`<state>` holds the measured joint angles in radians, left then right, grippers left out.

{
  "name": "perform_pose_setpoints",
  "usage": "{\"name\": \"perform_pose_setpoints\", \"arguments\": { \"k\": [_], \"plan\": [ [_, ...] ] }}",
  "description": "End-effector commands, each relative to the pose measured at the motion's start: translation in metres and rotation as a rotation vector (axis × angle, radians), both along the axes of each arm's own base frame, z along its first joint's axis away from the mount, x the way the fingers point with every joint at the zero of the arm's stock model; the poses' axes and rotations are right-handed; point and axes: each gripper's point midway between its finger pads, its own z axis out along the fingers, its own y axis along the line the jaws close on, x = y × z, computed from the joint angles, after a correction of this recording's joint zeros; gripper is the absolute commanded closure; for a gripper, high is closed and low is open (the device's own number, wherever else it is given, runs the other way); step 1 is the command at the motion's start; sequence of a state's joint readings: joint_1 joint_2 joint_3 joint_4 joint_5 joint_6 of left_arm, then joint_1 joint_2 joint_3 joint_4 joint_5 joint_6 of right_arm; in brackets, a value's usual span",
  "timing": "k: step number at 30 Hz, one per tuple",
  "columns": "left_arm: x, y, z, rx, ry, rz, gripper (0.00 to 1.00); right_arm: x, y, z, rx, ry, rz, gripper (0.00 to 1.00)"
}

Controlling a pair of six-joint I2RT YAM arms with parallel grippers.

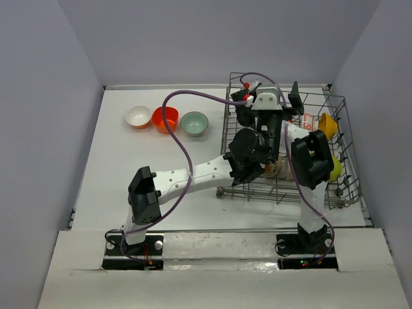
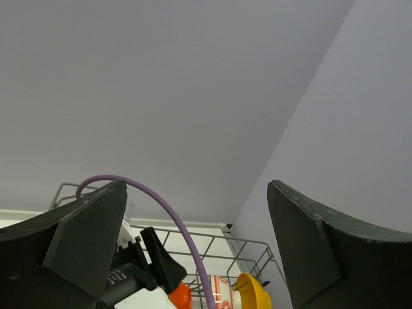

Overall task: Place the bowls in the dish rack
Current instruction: Insert the bowl into the dish rack.

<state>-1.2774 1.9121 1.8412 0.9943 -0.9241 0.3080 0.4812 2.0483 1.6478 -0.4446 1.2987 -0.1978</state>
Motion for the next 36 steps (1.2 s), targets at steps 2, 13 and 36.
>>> {"name": "perform_pose_setpoints", "arguments": {
  "k": [2, 13, 36],
  "plan": [
    [-0.013, 0.033, 0.044, -0.101, -0.035, 0.021, 0.01, -0.004, 0.01, 0.048, 0.149, -0.16, 0.021, 0.37],
    [-0.014, 0.046, 0.041, -0.068, -0.019, 0.055, 0.01, -0.009, 0.013, 0.054, 0.231, -0.157, 0.072, 0.37],
    [-0.017, 0.075, 0.033, -0.015, 0.019, 0.111, 0.01, -0.019, 0.032, 0.065, 0.449, -0.15, 0.188, 0.33]
  ]
}}
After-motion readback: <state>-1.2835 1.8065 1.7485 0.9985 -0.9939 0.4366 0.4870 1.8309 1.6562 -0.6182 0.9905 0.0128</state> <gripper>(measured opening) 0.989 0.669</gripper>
